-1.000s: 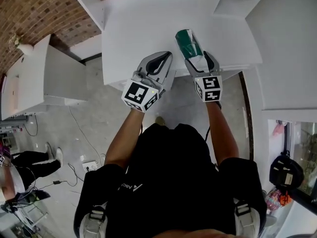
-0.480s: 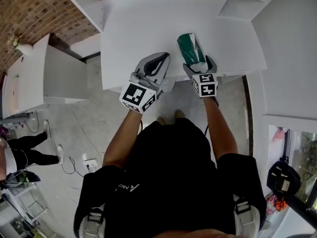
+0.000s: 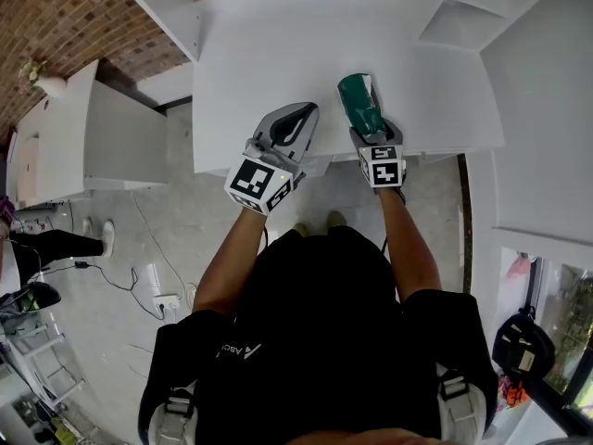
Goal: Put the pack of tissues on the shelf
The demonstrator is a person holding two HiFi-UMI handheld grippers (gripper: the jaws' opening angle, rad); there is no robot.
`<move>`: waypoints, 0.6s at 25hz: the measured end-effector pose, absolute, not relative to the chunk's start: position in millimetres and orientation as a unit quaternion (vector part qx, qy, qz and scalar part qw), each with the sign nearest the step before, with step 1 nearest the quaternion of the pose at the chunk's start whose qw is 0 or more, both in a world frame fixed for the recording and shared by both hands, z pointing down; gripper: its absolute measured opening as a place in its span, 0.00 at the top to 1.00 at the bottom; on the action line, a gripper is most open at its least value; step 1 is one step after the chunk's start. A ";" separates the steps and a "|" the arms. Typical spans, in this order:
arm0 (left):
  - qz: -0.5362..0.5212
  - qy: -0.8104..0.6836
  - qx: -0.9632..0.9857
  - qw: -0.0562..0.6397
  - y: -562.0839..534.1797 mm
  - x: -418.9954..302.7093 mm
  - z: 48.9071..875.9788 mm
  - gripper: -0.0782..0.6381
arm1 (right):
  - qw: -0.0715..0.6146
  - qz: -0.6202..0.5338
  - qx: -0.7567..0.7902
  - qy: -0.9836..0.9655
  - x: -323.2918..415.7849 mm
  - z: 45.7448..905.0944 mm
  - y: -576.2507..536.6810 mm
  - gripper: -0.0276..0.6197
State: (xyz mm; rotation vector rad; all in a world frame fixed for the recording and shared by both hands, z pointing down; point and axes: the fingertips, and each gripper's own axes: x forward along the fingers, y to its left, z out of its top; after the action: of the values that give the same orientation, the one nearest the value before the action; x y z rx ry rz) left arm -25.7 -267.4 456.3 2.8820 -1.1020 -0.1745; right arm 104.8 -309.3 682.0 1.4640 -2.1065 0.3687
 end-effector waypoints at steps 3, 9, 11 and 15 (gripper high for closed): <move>-0.056 -0.356 0.933 0.027 -271.1 -22.1 456.5 0.89 | 0.270 0.135 0.542 -0.784 105.3 679.4 -311.0 0.50; -0.060 -0.350 0.935 0.027 -270.9 -14.3 452.4 0.89 | 0.251 0.120 0.554 -0.784 111.7 658.6 -310.0 0.54; -0.062 -0.349 0.935 0.026 -270.1 -13.2 450.1 0.89 | 0.239 0.114 0.559 -0.785 113.5 643.5 -308.5 0.54; -0.069 -0.344 0.936 0.026 -269.1 -8.5 443.2 0.89 | 0.217 0.103 0.563 -0.791 115.2 602.1 -307.9 0.54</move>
State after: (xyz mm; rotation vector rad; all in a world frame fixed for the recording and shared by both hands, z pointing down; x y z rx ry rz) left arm -8.5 -269.1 443.2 2.8932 -1.0627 -0.2128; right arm 115.2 -307.9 602.1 1.5607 -2.1909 0.2841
